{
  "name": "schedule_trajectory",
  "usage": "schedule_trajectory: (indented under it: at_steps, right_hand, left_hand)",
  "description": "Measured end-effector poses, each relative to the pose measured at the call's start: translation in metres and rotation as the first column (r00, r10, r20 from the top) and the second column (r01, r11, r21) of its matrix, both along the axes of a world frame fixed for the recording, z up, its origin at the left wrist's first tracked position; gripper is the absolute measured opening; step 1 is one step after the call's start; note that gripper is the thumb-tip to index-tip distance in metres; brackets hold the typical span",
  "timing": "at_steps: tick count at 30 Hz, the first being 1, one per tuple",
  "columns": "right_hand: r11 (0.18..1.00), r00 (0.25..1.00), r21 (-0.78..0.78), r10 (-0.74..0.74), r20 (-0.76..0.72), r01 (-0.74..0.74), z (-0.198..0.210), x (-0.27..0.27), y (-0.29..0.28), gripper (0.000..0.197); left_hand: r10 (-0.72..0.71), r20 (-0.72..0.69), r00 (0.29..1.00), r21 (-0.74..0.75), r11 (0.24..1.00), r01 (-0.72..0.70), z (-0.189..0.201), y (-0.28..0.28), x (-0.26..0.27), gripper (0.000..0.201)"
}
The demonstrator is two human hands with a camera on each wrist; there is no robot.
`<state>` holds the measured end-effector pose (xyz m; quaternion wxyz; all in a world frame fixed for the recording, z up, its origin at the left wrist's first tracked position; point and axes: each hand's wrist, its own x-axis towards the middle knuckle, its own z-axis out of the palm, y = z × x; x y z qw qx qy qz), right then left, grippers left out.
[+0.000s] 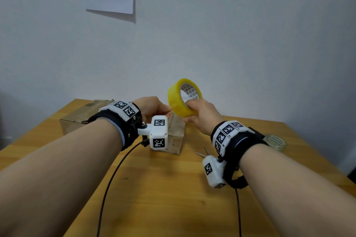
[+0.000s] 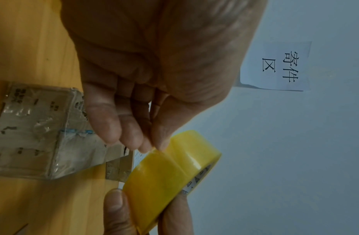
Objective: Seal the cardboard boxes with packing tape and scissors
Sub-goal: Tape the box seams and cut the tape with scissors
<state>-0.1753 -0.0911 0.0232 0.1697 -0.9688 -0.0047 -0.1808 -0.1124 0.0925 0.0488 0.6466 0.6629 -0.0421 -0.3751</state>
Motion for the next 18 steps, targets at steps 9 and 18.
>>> schedule_trajectory:
  at_steps: [9, 18]
  right_hand:
    - [0.999, 0.987, 0.032, -0.033, -0.159, 0.039, 0.005, -0.001, 0.006, 0.021]
    - [0.987, 0.972, -0.119, -0.127, -0.200, 0.105, 0.028, 0.006, 0.012, 0.037]
  left_hand:
    - [0.181, 0.397, 0.900, 0.091, 0.968, -0.235, 0.005, -0.019, -0.001, 0.024]
    - [0.255, 0.490, 0.834, -0.053, 0.963, -0.263, -0.006, -0.013, 0.016, 0.027]
